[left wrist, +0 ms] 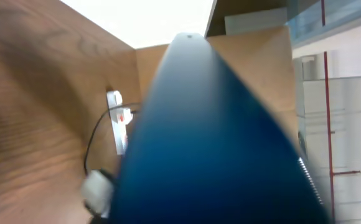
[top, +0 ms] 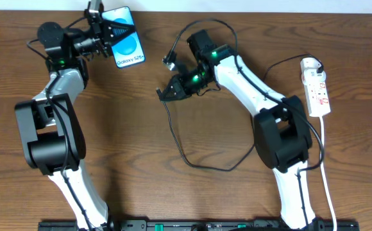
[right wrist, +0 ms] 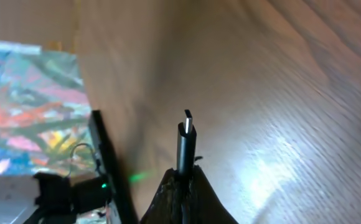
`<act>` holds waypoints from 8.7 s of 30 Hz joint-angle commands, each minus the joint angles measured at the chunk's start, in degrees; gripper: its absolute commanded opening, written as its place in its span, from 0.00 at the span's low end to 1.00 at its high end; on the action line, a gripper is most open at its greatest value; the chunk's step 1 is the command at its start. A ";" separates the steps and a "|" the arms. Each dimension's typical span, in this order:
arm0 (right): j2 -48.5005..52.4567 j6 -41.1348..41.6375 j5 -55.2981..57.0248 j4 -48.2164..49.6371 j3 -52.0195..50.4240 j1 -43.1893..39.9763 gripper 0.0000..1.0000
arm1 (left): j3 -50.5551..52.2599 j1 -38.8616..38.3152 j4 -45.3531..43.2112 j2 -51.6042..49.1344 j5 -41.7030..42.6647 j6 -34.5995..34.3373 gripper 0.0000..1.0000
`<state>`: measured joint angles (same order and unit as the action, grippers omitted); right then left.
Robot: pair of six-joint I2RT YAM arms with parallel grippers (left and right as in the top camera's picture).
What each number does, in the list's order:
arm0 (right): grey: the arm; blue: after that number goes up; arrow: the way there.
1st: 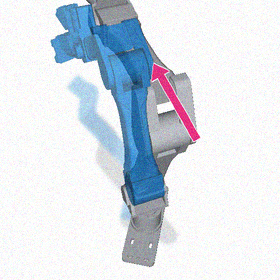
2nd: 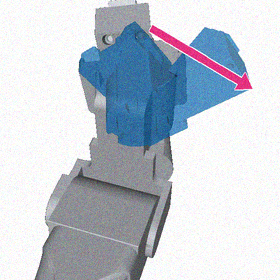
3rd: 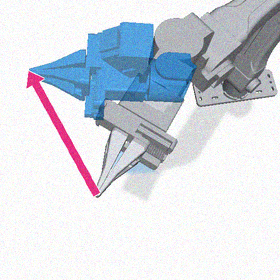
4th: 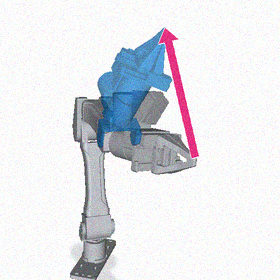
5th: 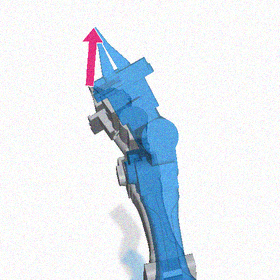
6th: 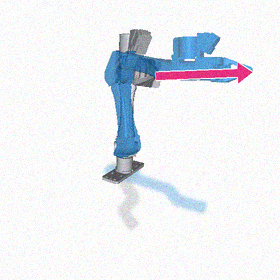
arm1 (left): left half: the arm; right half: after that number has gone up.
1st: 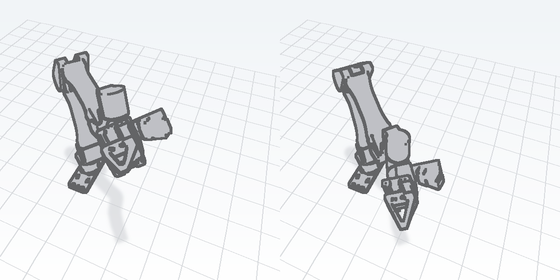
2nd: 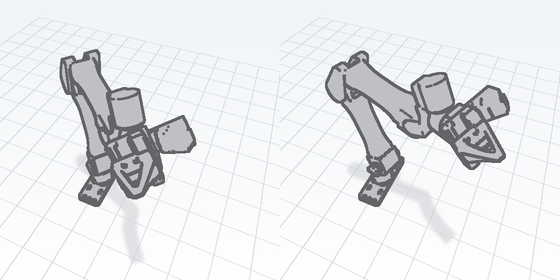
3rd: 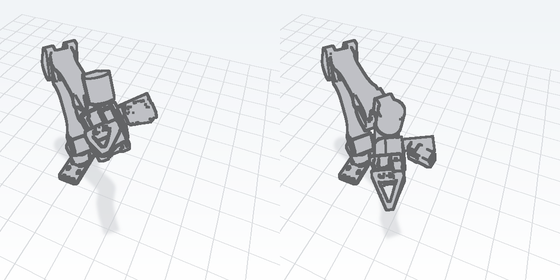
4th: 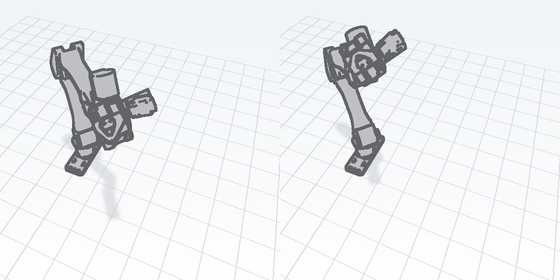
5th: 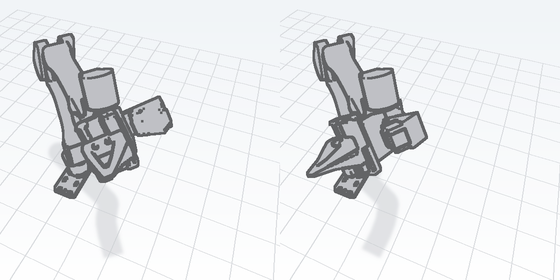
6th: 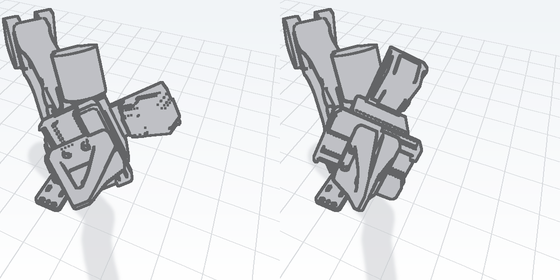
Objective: Plug charger to phone and switch on socket
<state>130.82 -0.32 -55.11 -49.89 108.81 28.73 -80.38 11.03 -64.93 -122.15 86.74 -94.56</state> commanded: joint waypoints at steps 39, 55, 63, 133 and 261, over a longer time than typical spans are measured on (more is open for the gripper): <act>-10.93 6.97 -15.78 11.32 1.55 -0.87 0.01 | -0.85 -2.40 -21.57 1.29 -4.90 -16.13 0.07; -10.69 9.57 -14.21 11.30 1.51 -0.90 0.01 | -0.85 -4.11 -21.57 1.29 -4.90 -16.04 0.07; -9.88 12.02 -13.88 11.37 1.05 -0.87 0.01 | -0.85 -4.66 -21.57 1.29 -4.74 -15.82 0.07; -7.89 15.10 -24.41 20.35 -3.41 -2.08 0.01 | -0.85 -5.11 -23.96 1.29 -5.07 -16.44 0.07; -15.93 12.50 38.75 -9.86 -3.10 -12.94 0.45 | -0.35 -21.14 92.37 -2.05 -37.92 75.36 0.07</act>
<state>120.73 11.31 -21.50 -58.92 104.99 15.73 -80.20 -9.93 26.65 -122.58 48.58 -19.27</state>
